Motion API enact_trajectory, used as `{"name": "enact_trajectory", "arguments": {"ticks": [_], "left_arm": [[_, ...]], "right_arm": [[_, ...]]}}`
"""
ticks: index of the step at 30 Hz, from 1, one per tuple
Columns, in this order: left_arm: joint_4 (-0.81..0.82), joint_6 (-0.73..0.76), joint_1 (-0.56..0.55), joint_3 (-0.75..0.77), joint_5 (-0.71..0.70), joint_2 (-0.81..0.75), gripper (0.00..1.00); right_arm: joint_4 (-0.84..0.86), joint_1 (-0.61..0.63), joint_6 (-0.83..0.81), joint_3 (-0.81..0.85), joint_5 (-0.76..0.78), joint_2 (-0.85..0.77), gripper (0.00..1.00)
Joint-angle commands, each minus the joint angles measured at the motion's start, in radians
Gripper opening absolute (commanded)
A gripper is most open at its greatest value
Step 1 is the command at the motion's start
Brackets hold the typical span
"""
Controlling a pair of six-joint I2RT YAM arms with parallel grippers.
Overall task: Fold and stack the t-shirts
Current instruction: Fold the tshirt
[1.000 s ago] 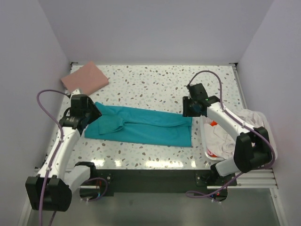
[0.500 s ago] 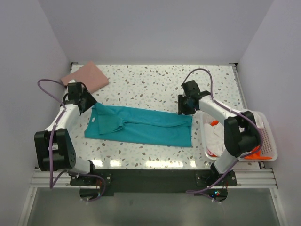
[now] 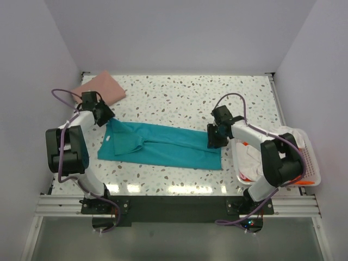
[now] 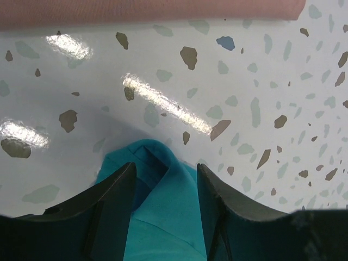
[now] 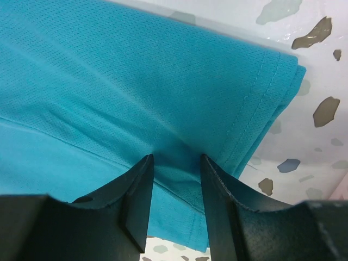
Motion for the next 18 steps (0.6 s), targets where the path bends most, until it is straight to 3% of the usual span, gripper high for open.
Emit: {"name": "enact_trajectory", "arguments": {"ticks": [1,12,18], "left_arm": [[0.058,0.016,0.016,0.055,0.013,0.022,0.54],[0.067,0.017,0.018,0.082,0.020,0.122,0.45],[0.079,0.008,0.018,0.067,0.034,0.134,0.28]], "right_arm": [[0.011,0.012,0.023,-0.014,-0.027,-0.058,0.44],[-0.004,0.012,0.026,0.013,-0.005,-0.083,0.44],[0.011,0.013,0.012,0.058,0.016,-0.039,0.44]]}}
